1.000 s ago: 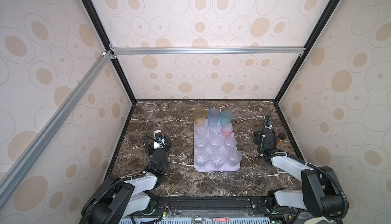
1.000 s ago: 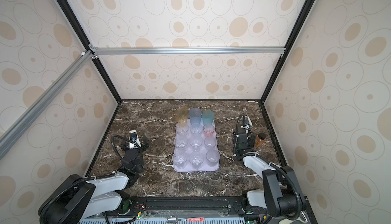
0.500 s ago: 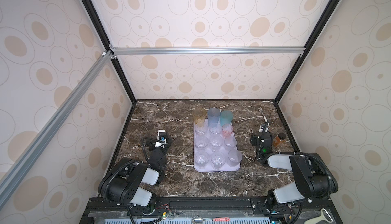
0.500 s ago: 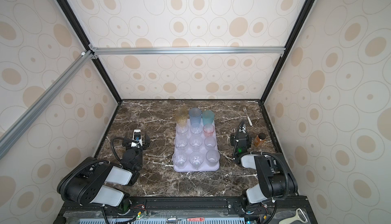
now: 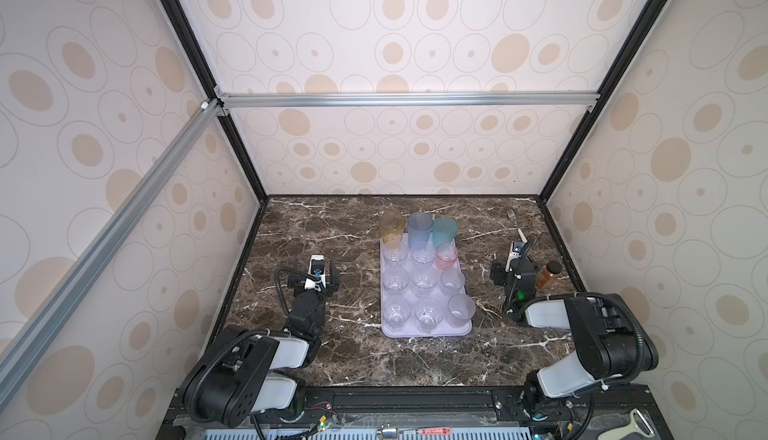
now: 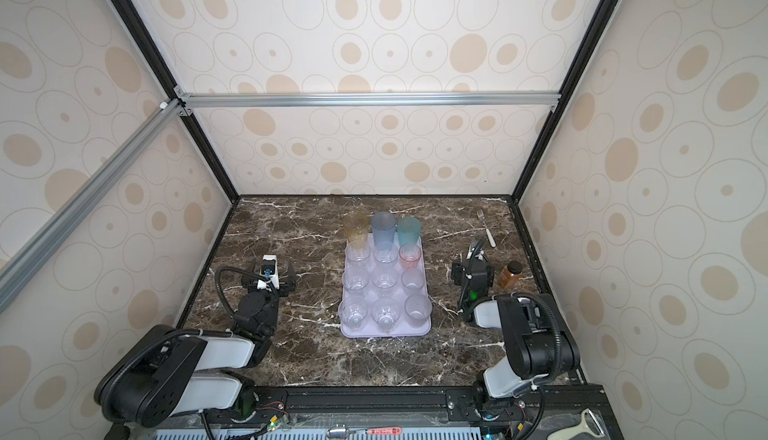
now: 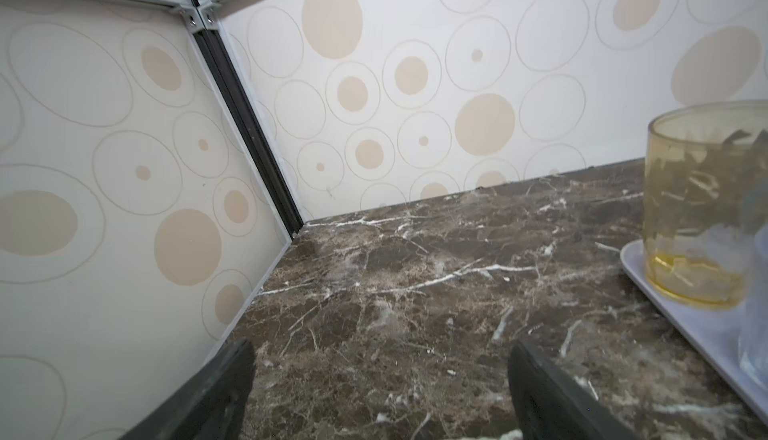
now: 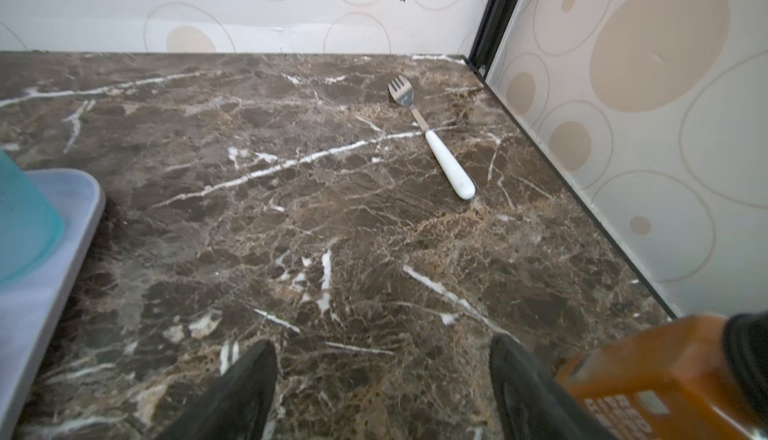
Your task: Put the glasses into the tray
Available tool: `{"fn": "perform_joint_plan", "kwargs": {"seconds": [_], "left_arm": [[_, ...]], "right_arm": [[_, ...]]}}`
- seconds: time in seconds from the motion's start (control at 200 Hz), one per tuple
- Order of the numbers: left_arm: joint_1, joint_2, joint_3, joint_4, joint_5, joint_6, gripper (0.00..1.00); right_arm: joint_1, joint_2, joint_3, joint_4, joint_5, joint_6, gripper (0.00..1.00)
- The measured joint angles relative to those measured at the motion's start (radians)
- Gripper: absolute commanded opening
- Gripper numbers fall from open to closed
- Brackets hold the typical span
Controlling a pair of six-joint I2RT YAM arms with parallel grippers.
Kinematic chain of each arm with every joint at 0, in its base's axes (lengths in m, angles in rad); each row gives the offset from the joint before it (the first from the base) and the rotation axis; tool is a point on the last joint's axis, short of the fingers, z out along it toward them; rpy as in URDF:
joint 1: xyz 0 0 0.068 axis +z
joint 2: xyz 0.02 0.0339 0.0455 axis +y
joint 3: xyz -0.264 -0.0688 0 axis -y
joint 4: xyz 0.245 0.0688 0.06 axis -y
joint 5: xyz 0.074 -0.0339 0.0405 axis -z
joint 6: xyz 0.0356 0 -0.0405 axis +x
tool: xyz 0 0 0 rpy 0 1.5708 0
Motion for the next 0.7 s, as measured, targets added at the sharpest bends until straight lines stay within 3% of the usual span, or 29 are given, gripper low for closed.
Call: {"fn": "perform_joint_plan", "kwargs": {"seconds": [0.155,0.42,0.695], "left_arm": [[0.012,0.127,-0.005,0.096,0.002,0.011,0.97],[0.086,0.115,0.014,0.094,0.039,-0.024,0.98],[0.206,0.169,0.030,0.091,0.145,-0.123,0.99]], "right_arm": [[-0.002,0.000,0.000,0.021,-0.011,0.000,0.84],[-0.002,0.000,0.000,0.021,-0.015,0.000,0.85],[-0.002,0.000,0.000,0.021,-0.014,0.000,0.85]]}}
